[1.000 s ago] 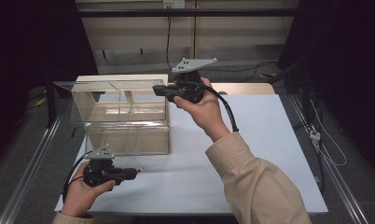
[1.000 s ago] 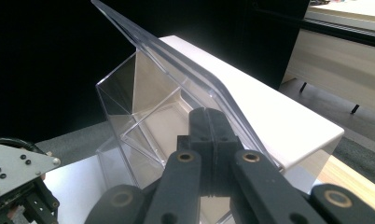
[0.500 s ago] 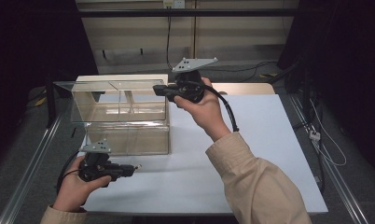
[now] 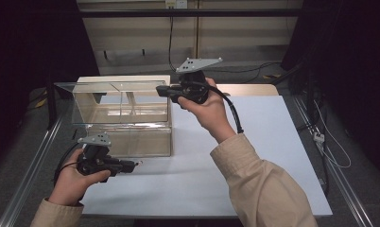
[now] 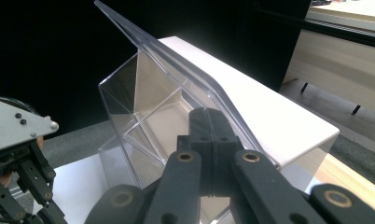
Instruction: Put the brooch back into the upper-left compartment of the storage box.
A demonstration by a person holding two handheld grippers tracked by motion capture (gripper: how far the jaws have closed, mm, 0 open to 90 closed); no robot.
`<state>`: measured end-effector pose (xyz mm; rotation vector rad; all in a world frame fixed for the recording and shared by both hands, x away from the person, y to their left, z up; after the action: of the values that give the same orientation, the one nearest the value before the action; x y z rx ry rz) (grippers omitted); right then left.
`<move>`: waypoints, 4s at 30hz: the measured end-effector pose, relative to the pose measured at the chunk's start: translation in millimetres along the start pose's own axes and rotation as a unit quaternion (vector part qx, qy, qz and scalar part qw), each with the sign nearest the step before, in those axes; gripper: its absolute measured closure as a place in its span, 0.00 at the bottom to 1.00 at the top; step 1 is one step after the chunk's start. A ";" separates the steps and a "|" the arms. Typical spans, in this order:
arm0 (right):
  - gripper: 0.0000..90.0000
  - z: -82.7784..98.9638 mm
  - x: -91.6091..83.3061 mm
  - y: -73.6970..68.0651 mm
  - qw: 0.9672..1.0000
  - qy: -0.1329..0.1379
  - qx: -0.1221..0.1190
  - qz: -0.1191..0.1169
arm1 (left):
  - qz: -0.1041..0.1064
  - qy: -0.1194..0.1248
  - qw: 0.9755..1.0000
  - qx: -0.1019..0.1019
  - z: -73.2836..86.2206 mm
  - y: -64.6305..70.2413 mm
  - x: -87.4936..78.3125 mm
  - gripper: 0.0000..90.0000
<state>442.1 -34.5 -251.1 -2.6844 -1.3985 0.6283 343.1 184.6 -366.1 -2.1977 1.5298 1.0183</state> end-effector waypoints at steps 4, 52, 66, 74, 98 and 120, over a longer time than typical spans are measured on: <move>1.00 0.1 -0.1 -0.6 1.000 0.000 0.000 0.002 | -0.007 -0.005 1.000 0.004 -3.9 -2.9 -3.5 0.93; 1.00 4.1 0.4 1.4 1.000 -0.003 0.004 0.004 | -0.030 -0.019 0.999 0.028 -50.9 -14.3 -38.3 0.93; 1.00 3.8 -0.2 1.3 1.000 -0.003 0.006 0.003 | -0.046 -0.017 0.998 0.034 -63.1 -19.3 -47.7 0.93; 1.00 3.8 -1.0 2.1 1.000 -0.004 0.008 0.002 | -0.055 -0.019 0.998 0.031 -66.2 -23.5 -52.5 0.93; 1.00 3.6 -2.0 1.9 1.000 -0.004 0.006 0.001 | -0.071 -0.018 0.997 0.034 -80.6 -30.8 -63.0 0.93; 1.00 6.3 -2.8 2.6 1.000 -0.004 0.010 0.001 | -0.096 -0.016 0.995 0.023 -85.8 -44.9 -77.9 0.93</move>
<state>440.3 -39.2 -256.5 -2.6711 -1.3846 0.6496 402.0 207.8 -259.1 -2.2329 1.2868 0.9434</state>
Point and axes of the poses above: each handheld gripper's, and its own axes: x roughly forward along the jaws, z roughly out of its underside, y roughly to its right, the point moved 5 cm from there along x, roughly forward along the jaws, and after that the axes turned 10 degrees about x, right-handed, at the moved point
